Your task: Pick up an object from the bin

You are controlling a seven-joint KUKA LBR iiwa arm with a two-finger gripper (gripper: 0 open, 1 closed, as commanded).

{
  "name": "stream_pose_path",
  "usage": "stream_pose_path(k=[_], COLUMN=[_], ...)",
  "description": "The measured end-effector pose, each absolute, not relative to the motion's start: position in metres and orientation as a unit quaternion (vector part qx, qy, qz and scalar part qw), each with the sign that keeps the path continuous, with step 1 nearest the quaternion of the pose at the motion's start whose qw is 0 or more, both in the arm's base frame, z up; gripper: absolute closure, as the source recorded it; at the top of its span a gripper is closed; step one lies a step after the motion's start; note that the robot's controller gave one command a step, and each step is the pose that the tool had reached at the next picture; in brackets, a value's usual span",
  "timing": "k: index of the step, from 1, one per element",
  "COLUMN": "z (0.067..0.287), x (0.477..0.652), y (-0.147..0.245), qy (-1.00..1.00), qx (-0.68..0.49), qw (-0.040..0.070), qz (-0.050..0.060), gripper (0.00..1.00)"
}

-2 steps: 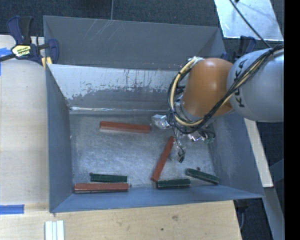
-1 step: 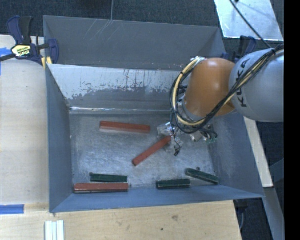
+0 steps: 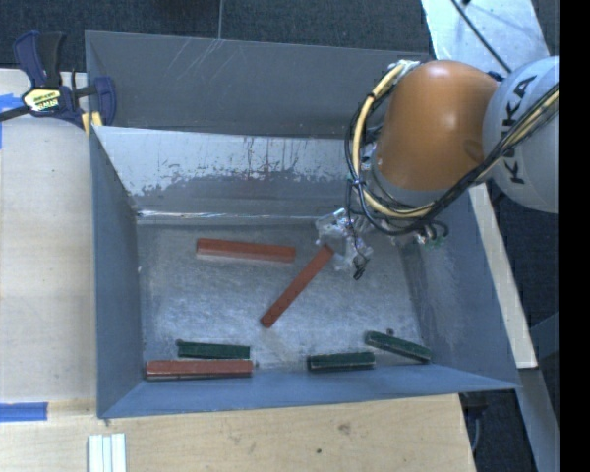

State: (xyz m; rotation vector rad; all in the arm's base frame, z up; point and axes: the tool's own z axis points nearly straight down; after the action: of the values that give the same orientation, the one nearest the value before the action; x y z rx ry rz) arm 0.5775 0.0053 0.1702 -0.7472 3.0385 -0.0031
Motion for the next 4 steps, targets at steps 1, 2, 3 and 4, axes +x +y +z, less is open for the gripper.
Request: stream_pose_path(k=[1,2,3,4], z=[0.165,0.067,0.072,0.178], x=[0.575,0.556,0.559,0.624], y=[0.004,0.019,0.019,0.016], qy=[0.971,0.944,0.944,0.934], qx=[-0.238,-0.331,-0.330,-0.358], qw=[0.002,-0.001,0.003,0.007], qz=[0.000,0.001,-0.001,-0.002], gripper=[0.00,0.00,1.00,1.00])
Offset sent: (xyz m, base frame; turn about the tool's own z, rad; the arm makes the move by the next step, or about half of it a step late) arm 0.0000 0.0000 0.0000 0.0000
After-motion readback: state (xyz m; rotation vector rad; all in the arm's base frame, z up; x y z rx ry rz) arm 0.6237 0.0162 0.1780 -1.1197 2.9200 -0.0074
